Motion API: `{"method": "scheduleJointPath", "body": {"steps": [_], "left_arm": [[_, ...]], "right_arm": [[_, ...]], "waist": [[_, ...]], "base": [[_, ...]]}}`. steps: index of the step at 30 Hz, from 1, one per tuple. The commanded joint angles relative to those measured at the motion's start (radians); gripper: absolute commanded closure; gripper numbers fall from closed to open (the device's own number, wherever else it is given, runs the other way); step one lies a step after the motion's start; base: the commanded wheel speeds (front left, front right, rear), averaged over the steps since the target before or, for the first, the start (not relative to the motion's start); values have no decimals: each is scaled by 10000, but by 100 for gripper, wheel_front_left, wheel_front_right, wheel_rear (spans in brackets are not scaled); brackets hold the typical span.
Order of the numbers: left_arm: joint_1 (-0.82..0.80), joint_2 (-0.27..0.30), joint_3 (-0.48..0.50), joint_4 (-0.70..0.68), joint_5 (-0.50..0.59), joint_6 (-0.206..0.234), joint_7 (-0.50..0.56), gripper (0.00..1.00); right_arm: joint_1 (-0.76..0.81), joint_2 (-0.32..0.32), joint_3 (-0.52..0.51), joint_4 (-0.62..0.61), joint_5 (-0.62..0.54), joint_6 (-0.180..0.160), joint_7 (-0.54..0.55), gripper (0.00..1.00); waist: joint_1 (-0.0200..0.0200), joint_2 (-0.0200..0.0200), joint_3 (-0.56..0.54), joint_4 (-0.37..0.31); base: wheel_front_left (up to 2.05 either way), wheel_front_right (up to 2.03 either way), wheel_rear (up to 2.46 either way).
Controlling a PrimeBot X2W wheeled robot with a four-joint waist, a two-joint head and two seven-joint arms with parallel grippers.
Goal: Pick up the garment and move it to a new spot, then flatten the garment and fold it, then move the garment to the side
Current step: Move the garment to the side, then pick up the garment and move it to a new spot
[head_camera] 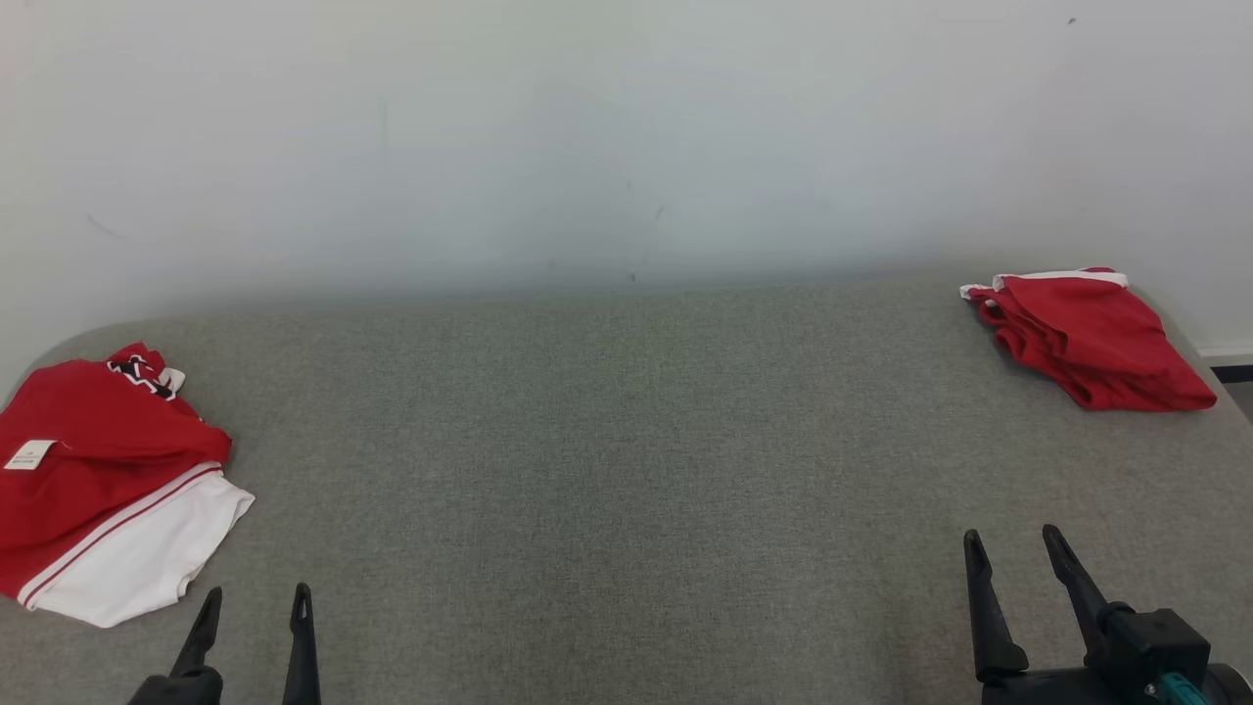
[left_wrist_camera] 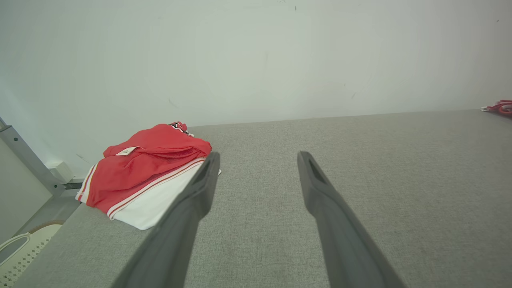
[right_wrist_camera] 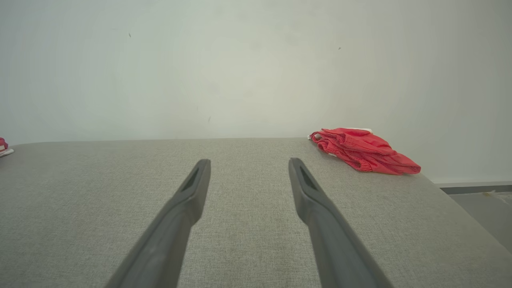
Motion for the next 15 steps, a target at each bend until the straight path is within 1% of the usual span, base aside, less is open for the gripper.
{"method": "scheduleJointPath", "body": {"steps": [1,7,10,12,15], "left_arm": [[173,-4,34,-59,-37,11,-54,0],[158,15,71,-80,-95,29,-116,0],[120,-34,116,-89,-167,90,-83,0],[95,-46,135,-106,-166,137,-57,0],[-10,-41,85,-121,-170,119,-7,0]], "right_arm": [[107,15,-61,2,117,-21,2,0],[195,15,-78,68,279,-21,-84,0],[231,15,-148,103,321,-21,-119,0],[240,15,-174,108,334,-21,-105,0],[374,14,-227,186,397,-21,-125,0]], "waist": [[0,0,13,12],[0,0,32,94],[0,0,25,270],[0,0,15,484],[0,0,-25,1044]], "base": [[0,0,0],[0,0,0],[0,0,0],[0,0,0],[0,0,0]]}}
